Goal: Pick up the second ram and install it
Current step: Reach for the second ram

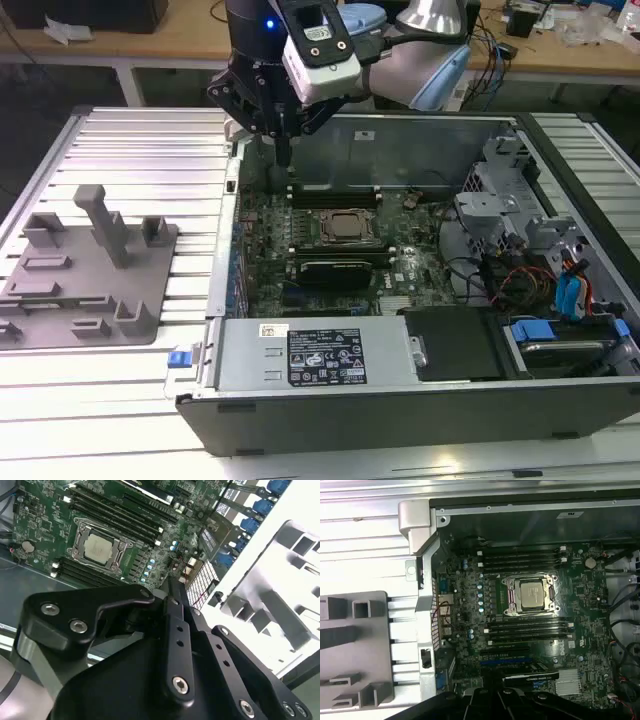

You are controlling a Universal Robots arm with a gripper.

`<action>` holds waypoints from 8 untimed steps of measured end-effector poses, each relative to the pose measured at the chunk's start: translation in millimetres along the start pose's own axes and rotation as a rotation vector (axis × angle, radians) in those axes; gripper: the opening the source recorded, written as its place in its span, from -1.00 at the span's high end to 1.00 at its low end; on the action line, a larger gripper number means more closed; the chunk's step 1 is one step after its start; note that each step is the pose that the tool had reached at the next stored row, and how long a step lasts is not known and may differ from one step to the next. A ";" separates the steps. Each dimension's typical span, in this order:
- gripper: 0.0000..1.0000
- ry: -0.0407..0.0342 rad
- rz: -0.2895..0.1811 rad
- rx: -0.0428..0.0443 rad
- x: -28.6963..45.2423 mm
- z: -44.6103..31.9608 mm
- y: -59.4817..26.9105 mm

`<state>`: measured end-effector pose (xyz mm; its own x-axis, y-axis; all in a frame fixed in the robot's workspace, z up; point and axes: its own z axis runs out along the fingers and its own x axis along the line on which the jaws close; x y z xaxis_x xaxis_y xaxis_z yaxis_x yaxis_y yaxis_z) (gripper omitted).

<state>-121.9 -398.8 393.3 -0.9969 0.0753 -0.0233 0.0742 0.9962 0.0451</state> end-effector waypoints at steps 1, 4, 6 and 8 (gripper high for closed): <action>0.84 0.0000 0.000 0.0000 0.0 0.0 0.0; 0.84 0.0000 0.000 0.0000 0.0 0.0 0.0; 0.84 0.0000 0.000 0.0000 0.0 0.0 0.0; 0.84 0.0000 0.000 -0.0001 0.2 0.0 0.0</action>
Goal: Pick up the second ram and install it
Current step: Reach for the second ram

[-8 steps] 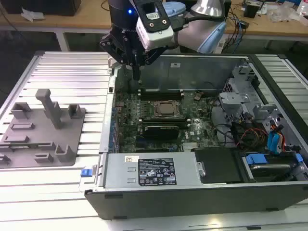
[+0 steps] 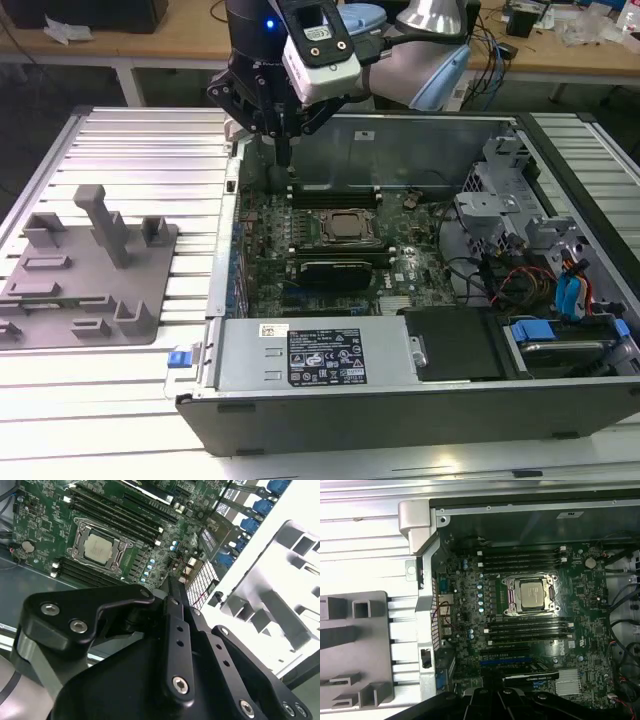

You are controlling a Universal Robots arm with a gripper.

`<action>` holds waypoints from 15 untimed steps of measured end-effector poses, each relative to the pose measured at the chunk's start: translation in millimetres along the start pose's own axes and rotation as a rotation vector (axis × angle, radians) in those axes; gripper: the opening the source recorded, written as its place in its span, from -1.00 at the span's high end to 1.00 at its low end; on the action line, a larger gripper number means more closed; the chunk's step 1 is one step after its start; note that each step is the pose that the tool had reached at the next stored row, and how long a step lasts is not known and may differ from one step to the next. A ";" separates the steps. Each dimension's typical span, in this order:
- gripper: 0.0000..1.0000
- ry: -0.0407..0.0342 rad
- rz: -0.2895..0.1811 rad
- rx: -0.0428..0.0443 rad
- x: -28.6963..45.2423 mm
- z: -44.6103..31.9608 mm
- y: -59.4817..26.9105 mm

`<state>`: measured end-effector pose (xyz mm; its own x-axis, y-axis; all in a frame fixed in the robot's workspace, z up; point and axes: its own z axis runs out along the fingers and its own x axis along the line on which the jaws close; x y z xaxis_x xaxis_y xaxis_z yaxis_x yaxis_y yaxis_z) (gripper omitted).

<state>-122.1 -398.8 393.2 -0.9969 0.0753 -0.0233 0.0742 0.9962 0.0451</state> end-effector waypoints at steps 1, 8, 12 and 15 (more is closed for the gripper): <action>0.84 -0.0001 0.000 -0.0002 1.1 0.0 -0.1; 0.84 -0.0013 0.000 -0.0007 20.8 0.0 -1.6; 0.84 -0.0012 0.000 -0.0004 26.0 0.4 -2.0; 0.84 -0.0011 0.000 -0.0004 31.4 0.5 -2.4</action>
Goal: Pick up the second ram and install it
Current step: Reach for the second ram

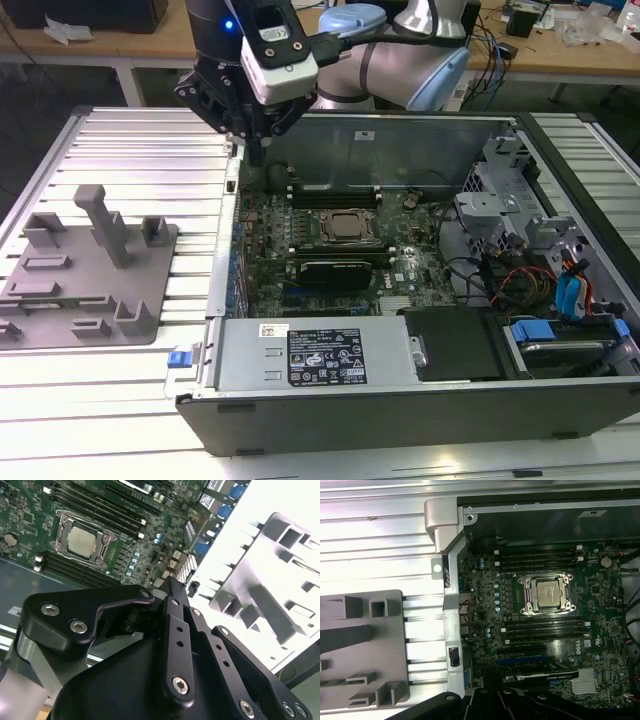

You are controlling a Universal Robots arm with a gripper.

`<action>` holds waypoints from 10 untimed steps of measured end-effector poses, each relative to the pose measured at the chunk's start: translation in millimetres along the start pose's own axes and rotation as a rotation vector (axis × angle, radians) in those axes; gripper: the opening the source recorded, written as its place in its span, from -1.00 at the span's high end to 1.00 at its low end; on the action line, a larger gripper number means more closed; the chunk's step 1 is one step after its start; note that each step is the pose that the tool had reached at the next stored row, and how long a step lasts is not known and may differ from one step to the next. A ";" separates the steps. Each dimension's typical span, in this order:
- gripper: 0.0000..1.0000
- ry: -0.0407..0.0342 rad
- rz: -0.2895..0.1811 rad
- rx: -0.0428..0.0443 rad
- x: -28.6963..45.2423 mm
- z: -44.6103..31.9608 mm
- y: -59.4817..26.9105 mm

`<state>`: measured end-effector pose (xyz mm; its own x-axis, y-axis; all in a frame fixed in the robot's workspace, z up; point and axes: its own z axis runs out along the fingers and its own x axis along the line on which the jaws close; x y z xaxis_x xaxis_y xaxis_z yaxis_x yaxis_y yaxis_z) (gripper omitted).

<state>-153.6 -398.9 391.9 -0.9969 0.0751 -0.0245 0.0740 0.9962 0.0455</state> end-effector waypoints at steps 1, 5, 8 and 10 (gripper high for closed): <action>0.84 0.0000 0.000 0.0000 2.6 0.0 -0.2; 0.84 0.0000 0.000 0.0001 11.0 1.5 -0.9; 0.84 -0.0002 0.000 -0.0004 22.0 4.6 -1.8; 0.84 0.0001 -0.001 -0.0010 24.6 6.4 -2.1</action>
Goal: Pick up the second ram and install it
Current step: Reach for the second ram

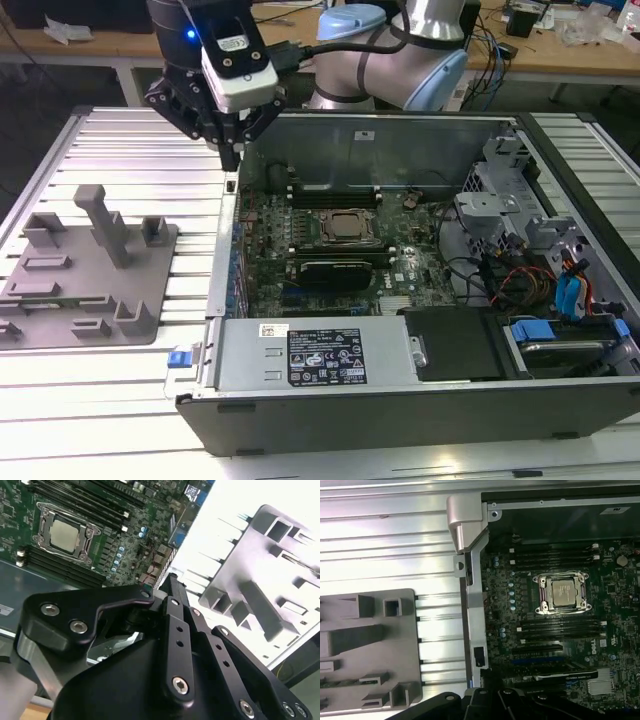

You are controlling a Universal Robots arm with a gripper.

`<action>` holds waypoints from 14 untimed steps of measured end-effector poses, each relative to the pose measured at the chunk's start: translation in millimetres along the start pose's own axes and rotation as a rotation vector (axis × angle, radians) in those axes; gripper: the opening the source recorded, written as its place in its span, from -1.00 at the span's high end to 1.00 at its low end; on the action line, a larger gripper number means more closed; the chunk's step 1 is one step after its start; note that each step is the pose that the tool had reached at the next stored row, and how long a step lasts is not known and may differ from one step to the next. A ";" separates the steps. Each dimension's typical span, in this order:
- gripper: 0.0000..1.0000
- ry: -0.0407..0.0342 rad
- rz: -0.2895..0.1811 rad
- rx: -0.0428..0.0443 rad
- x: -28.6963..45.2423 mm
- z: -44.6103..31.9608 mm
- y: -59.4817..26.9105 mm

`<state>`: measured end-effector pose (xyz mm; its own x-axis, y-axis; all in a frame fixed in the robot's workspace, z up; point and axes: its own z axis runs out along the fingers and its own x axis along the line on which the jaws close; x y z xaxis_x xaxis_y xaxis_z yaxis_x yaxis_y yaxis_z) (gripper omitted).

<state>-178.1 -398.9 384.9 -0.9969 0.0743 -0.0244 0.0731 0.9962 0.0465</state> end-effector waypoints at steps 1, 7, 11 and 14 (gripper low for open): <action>0.84 0.0004 -0.003 -0.0001 0.3 1.1 -0.1; 0.84 0.0011 -0.010 -0.0003 8.7 4.3 -0.9; 0.84 0.0011 -0.010 -0.0003 25.4 5.1 -2.2; 0.84 0.0010 -0.010 -0.0003 38.0 5.1 -3.1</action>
<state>-216.0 -398.9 378.7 -0.9977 0.0640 -0.0238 0.0629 0.9969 0.0466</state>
